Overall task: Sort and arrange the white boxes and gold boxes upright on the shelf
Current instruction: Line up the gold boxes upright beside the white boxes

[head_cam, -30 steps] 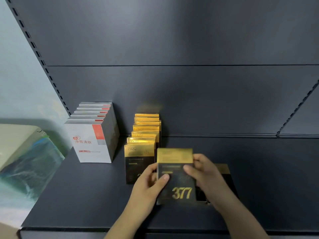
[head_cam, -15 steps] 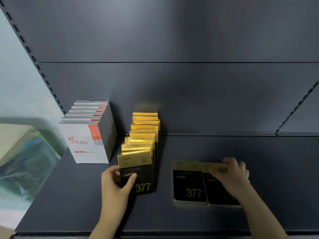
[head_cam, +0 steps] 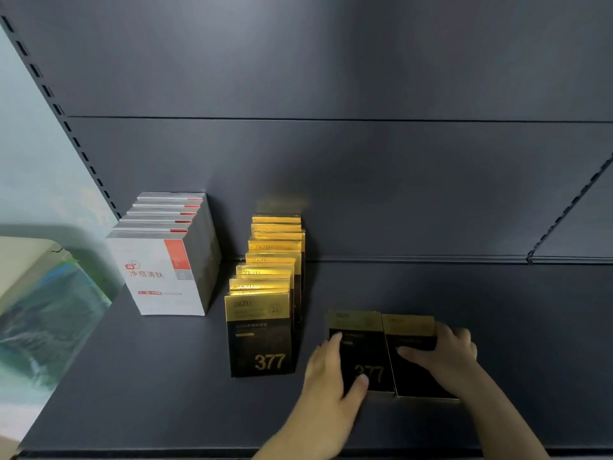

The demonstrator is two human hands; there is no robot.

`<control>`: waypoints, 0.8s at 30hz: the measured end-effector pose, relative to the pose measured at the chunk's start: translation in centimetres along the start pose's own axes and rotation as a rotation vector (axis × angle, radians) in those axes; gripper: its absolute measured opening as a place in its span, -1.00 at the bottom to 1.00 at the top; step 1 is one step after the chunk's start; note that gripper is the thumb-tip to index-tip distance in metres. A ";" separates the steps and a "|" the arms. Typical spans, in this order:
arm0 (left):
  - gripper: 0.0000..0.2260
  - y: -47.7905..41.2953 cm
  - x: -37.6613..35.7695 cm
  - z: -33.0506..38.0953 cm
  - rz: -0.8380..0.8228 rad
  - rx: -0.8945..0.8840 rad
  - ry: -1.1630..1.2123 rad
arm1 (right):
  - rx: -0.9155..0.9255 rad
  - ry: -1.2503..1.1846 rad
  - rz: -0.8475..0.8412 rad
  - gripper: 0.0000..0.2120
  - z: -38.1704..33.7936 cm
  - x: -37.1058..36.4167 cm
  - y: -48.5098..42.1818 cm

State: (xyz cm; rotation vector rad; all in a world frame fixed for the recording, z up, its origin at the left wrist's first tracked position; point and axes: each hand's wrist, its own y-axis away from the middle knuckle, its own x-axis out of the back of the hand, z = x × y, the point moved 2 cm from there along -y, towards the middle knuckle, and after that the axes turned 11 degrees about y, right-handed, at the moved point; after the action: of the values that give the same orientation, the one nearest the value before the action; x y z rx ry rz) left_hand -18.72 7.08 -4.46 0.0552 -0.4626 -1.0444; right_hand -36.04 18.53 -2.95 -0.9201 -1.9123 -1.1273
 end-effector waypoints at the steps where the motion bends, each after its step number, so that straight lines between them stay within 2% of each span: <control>1: -0.39 -0.2 -0.2 0.4 -0.005 0.003 0.100 | -0.003 -0.035 0.010 -0.27 0.2 -0.1 0.0; 3: -0.40 -0.6 -0.1 1.0 0.045 -0.026 0.290 | 0.011 -0.190 0.036 -0.37 0.8 -0.1 -0.2; 6: -0.39 -1.8 0.4 0.2 0.152 0.001 0.456 | 0.047 -0.595 0.060 -0.67 1.5 0.5 -0.2; 8: -0.50 -2.3 0.8 -0.6 0.115 0.031 0.562 | 0.030 -0.838 -0.006 -0.73 1.6 1.1 0.1; 11: -0.60 -2.2 1.6 -1.2 0.093 0.035 0.694 | 0.039 -1.032 -0.102 -0.72 1.7 1.3 0.3; 15: -0.64 -1.4 2.6 -1.0 0.076 -0.012 0.775 | 0.084 -1.140 -0.188 -0.71 1.8 1.0 0.7; 20: -0.62 0.7 3.4 -0.1 0.070 -0.112 0.712 | 0.152 -1.225 -0.241 -0.70 1.5 1.1 0.5; 22: -0.63 1.6 4.1 0.0 0.127 -0.174 0.695 | 0.194 -1.252 -0.296 -0.70 1.0 1.2 0.8; 24: -0.65 2.6 5.5 -0.8 0.252 -0.226 0.687 | 0.236 -1.224 -0.336 -0.71 0.0 1.1 1.3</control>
State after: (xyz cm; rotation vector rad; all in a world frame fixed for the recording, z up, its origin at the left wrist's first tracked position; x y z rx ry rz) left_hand -13.99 3.69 -2.63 0.1444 0.2671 -0.7621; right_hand -35.44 19.19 -1.52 -1.3327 -3.1771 -0.4247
